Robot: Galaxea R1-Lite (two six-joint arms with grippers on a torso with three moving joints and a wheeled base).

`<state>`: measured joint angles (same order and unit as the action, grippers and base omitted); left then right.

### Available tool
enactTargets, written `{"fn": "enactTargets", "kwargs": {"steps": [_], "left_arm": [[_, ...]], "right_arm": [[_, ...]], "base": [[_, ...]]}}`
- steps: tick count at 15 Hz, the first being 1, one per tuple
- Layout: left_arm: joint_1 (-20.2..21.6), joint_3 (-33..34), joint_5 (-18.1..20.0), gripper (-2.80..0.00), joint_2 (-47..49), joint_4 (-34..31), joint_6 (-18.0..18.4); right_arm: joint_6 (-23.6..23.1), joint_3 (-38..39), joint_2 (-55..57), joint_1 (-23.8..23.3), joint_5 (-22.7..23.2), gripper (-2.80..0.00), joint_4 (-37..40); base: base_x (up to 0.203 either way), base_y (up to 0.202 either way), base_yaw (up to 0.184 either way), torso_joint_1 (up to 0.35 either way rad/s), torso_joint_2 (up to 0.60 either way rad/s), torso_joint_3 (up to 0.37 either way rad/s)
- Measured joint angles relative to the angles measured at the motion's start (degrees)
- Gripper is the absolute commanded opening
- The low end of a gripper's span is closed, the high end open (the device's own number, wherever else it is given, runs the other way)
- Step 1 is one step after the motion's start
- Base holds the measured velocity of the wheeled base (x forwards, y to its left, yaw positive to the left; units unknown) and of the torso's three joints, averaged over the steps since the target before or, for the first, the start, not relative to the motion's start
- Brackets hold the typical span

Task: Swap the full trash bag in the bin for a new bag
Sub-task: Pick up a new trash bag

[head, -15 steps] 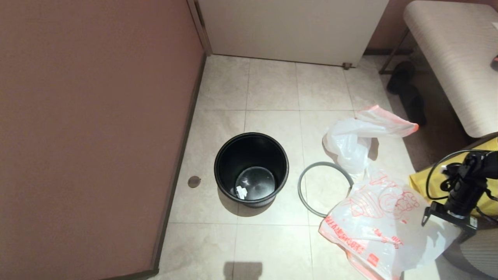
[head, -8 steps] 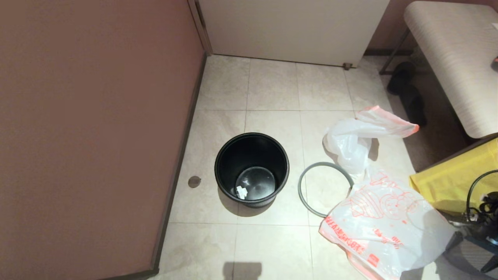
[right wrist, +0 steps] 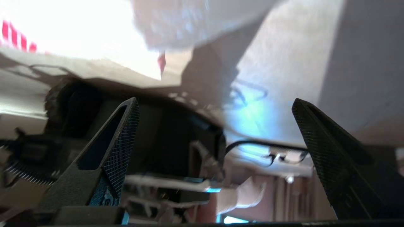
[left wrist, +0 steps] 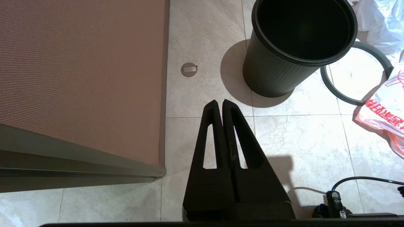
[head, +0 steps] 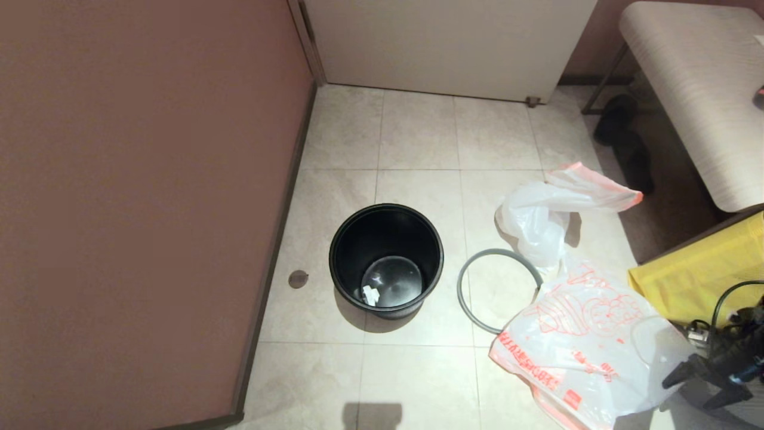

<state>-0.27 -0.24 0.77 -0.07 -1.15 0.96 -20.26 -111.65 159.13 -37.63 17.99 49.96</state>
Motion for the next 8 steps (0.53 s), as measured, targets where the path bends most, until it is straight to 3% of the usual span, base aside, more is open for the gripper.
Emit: {"fn": "enactTargets", "kwargs": {"steps": [4,8], "left_arm": [[0.0,0.0,0.0,-2.80,0.0,0.0,0.0],[0.0,0.0,0.0,-2.80,0.0,0.0,0.0]], "right_arm": [[1.8,5.4,0.5,3.9,0.0,0.00,-11.3],[3.3,18.5,0.6,4.1,-0.3,0.00,-29.6]], "base": [[0.000,0.000,0.000,0.000,0.00,0.000],[0.000,0.000,0.000,0.000,0.00,0.000]]}}
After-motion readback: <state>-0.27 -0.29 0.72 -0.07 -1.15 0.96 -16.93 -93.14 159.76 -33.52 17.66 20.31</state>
